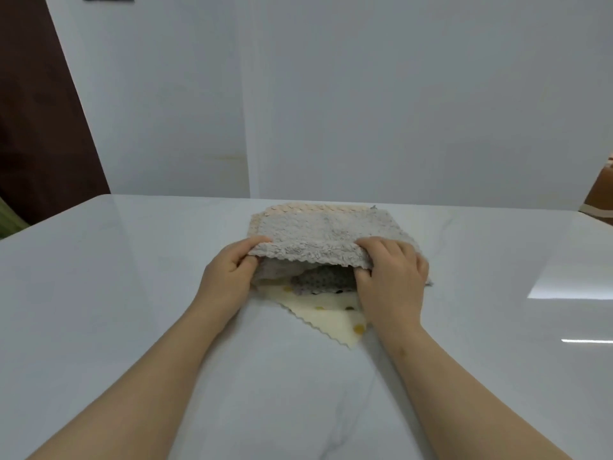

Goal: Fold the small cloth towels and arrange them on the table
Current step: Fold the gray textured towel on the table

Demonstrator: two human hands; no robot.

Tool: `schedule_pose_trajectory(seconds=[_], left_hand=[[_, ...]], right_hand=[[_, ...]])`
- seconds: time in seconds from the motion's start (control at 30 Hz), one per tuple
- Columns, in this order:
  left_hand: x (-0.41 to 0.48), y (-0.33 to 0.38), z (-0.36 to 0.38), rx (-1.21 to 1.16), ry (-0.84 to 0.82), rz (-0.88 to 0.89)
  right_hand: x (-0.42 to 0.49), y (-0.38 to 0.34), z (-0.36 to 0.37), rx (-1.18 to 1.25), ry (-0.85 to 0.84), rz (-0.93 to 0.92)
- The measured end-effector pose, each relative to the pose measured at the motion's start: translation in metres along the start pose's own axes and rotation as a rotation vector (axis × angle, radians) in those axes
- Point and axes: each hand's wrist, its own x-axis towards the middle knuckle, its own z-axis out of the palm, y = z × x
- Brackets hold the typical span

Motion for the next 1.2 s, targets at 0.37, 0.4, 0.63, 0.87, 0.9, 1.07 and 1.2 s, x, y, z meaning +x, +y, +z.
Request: schedule_pose_trajectory(seconds=[0.37,0.4,0.63,0.87,0.9,1.07,1.2], left_hand=[[-0.109,0.036,-0.059,0.014,0.029,0.163],[-0.120,0.036,-0.065,0.004,-0.012,0.144],[-0.167,0.036,-0.094,0.199,-0.283,0.003],[-0.153,0.062,-0.112,0.122,-0.550,-0.310],[-0.145,0.066,-0.110,0.150,-0.461,-0.287],[-0.106,0.046,-0.071,0.446,-0.095,-0.274],[-0.093,0.022,-0.042,0.886,-0.121,-0.281]], right_hand=[[-0.063,-0.023,-0.094,0.176,0.024,-0.341],[-0.070,-0.026,-0.102,0.200,-0.090,-0.327],[-0.092,-0.042,-0.141,0.463,-0.871,-0.039],[-0.075,-0.032,-0.146,0.650,-0.601,0.332],[-0.071,-0.026,-0.138,0.498,-0.454,0.376],[-0.065,-0.009,-0.101,-0.070,-0.564,0.513],[-0.060,-0.010,-0.082,-0.173,-0.586,0.399]])
